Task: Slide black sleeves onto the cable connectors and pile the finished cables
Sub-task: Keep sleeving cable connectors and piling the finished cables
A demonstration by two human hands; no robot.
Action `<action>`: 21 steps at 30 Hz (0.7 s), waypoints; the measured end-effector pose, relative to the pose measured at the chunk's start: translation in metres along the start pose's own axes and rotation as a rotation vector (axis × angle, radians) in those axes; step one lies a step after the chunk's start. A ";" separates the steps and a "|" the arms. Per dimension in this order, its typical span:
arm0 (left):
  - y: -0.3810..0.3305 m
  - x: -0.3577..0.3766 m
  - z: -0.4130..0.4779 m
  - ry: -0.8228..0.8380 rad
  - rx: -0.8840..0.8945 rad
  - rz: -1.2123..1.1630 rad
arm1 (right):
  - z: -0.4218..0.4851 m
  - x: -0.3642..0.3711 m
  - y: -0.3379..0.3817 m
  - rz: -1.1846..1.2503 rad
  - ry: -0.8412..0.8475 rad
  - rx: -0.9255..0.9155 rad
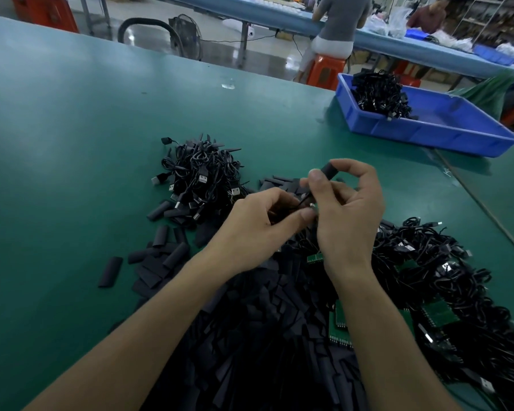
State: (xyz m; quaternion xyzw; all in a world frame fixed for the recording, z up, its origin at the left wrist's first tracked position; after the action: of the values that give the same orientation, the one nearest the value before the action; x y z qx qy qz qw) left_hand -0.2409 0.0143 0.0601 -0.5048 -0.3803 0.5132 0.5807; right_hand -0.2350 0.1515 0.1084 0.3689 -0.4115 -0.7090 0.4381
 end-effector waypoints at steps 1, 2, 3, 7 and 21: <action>0.003 0.003 0.000 0.050 -0.022 0.069 | 0.003 -0.004 0.000 0.052 -0.019 0.022; 0.005 0.004 -0.001 0.080 -0.036 0.134 | 0.006 -0.008 -0.001 0.083 -0.035 0.040; 0.006 0.003 -0.001 0.085 -0.036 0.183 | 0.009 -0.012 0.000 0.085 -0.037 0.050; -0.014 -0.017 0.007 -0.039 0.061 0.267 | 0.023 -0.021 -0.001 -0.159 0.091 0.040; 0.009 -0.162 0.065 -0.694 -0.096 0.479 | -0.006 -0.016 -0.042 -1.023 0.807 -0.064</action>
State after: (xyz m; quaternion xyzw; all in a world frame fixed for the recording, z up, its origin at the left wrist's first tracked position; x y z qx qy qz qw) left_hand -0.3349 -0.1319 0.0770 -0.4026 -0.4488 0.7548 0.2584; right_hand -0.2375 0.1765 0.0708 0.7423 0.0342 -0.6456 0.1761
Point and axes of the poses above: each hand's wrist, its own z-axis towards the middle knuckle, its own x-axis out of the palm, y = z × x, the point moved 10 cm from there along z, towards the middle knuckle, and after that the axes turned 11 degrees about -z, right-handed, at the moved point
